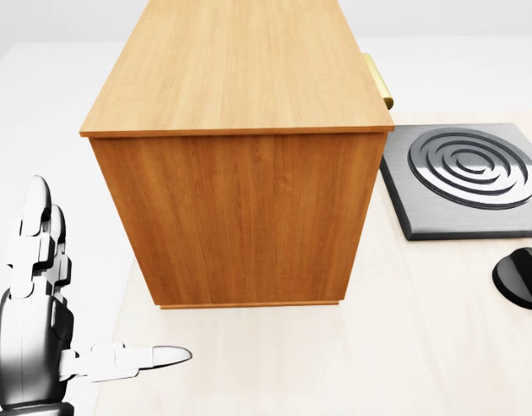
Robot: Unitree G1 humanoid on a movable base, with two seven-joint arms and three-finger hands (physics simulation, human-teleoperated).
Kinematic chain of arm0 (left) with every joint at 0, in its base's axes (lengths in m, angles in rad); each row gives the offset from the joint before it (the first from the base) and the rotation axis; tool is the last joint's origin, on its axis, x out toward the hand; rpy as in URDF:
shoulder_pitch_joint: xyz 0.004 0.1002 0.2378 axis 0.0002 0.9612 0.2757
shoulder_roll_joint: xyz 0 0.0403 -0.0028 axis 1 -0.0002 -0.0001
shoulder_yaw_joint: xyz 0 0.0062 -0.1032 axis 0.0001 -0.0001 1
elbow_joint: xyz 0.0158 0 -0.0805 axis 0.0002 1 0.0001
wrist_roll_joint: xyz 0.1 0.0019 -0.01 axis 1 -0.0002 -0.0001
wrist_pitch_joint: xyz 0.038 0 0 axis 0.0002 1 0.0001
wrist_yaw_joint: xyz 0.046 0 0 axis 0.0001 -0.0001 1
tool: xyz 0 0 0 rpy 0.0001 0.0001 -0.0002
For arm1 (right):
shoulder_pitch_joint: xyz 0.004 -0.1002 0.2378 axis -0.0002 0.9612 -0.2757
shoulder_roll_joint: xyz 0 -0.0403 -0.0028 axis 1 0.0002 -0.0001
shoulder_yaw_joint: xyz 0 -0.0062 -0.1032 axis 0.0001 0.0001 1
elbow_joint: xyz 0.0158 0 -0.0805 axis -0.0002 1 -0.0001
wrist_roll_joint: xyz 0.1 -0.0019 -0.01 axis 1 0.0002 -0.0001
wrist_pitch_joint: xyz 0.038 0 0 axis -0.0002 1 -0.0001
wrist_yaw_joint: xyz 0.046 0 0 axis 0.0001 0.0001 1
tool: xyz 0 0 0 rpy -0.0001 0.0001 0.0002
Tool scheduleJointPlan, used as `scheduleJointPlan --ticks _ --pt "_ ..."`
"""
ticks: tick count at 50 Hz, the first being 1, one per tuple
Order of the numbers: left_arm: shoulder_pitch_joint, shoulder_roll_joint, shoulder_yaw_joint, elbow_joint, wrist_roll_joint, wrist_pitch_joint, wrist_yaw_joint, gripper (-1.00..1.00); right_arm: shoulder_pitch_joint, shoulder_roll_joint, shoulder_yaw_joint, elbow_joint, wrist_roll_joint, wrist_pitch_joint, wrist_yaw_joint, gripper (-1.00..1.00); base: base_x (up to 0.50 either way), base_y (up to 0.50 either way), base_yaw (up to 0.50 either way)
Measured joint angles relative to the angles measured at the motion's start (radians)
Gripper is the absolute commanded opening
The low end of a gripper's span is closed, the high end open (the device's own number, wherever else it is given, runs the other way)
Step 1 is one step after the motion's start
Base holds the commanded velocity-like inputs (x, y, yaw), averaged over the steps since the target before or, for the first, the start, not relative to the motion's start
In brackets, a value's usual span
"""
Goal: Put the bowl on the top of the cabinet.
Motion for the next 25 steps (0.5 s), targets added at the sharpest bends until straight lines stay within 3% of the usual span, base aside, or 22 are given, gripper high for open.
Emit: scheduleJointPlan --ticks 7,15,20,25 --pt "-0.002 0.0 0.0 0.005 0.0 0.0 0.001 1.0 -0.129 -0.147 0.014 0.015 0.015 0.051 0.0 -1.0 0.0 0.0 0.0" --pt "-0.005 0.0 0.001 0.01 -0.001 0.0 0.002 1.0 -0.381 -0.34 0.173 0.279 0.01 0.099 0.0 -1.0 0.0 0.0 0.0" --pt "-0.005 0.0 0.001 0.011 -0.002 0.0 0.001 1.0 -0.587 -0.421 0.303 0.52 -0.015 0.082 -0.006 -1.0 0.0 0.0 0.0" --pt "-0.004 0.001 0.0 0.012 -0.003 0.0 0.0 1.0 -0.851 -0.456 0.439 0.821 -0.08 0.016 -0.062 -1.0 0.0 0.0 0.0"
